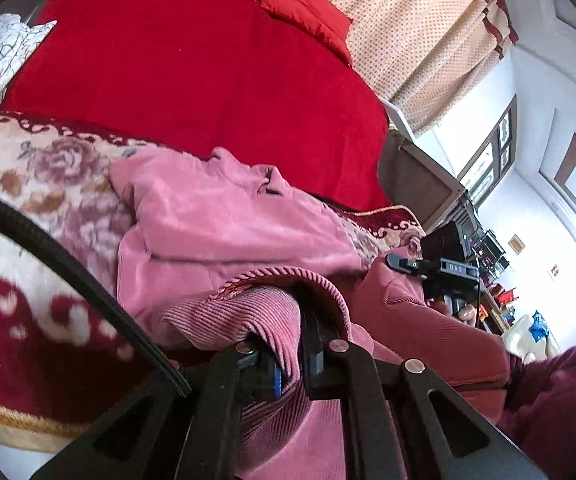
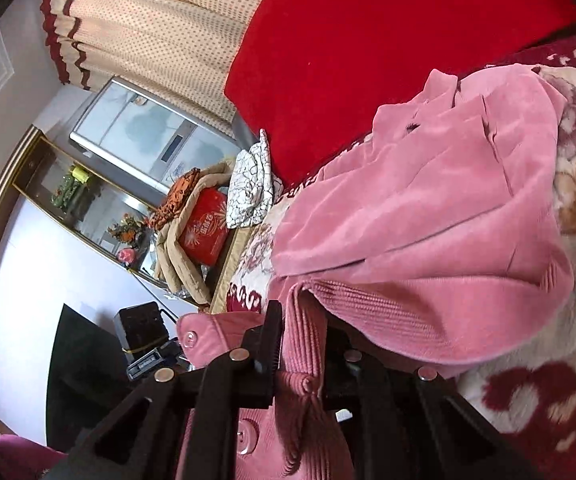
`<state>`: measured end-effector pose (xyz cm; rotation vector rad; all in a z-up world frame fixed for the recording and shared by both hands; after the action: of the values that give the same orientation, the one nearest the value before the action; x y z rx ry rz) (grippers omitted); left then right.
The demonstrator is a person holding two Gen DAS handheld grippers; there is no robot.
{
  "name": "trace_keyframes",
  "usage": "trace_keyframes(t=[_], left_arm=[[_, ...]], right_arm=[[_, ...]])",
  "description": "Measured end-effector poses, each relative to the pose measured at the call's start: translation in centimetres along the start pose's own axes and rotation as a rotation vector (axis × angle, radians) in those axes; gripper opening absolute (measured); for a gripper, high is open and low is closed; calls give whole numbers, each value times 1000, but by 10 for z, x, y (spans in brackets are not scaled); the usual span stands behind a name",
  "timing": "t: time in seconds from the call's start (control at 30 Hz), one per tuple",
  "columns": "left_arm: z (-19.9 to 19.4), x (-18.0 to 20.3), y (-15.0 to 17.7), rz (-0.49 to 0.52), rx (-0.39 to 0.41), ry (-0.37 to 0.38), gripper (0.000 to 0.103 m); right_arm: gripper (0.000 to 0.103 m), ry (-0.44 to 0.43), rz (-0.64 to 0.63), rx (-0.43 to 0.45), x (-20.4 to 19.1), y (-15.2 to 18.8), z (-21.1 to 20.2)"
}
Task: Fold large clothes
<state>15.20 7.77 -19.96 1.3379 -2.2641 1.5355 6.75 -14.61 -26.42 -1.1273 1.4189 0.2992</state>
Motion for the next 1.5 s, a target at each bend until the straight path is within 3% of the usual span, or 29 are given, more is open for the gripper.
trace_keyframes(t=[0.2,0.37,0.43,0.47,0.5,0.6,0.67,0.7,0.73,0.8,0.87,1.03,1.2,1.27,1.3,1.43,1.5], left_arm=[[23,-11,-87,-18,23,-79,8],[83,-74,-155,-198,-19,-228,16],[112,-103,-156,-261,-80,-336,36],[118,-114,-154,-279,-81,-406,52],[120,-125,-152,-289,-59,-467,61],[110,-138,-146,-350,19,-479,73],[94,-145,-147,-415,109,-448,74],[84,-147,-147,-451,150,-440,78],[78,-146,-147,-470,170,-440,80],[76,-139,-147,-451,164,-453,80],[80,-125,-148,-388,141,-471,81],[109,-77,-157,-215,82,-471,81],[164,-81,-154,-93,-80,-653,83],[180,-113,-147,-63,-178,-835,83],[182,-125,-146,-75,-198,-877,84],[154,-154,-157,-313,-101,-792,85],[131,-161,-168,-376,-25,-769,85]], right_arm=[[15,-11,42,183,8,-75,-18],[15,15,277,383,83,-132,-45],[21,51,391,421,119,-135,-49],[22,62,443,429,135,-132,-51],[24,61,465,433,146,-128,-52],[27,80,460,449,155,-124,-54],[40,105,396,437,145,-131,-51],[61,123,347,436,134,-136,-48],[70,138,285,448,123,-140,-48],[70,167,166,435,99,-147,-40],[69,190,92,364,83,-153,-20],[69,262,40,227,81,-169,26],[66,385,162,258,122,-175,23],[66,420,213,285,137,-173,14],[66,400,226,291,139,-173,11],[66,426,190,323,134,-176,0],[68,434,153,342,126,-178,-5]])
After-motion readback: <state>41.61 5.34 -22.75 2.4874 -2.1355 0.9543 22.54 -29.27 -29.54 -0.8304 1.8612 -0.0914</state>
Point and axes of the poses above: each gripper's, at about its wrist camera, not at the fingertips, and z roughly the way its jaws point, x to its right, y to its underside, the point moved 8 cm from there along z, roughly the way its jaws point, and after that the axes turned 5 degrees about -y, right-handed, at the moved point
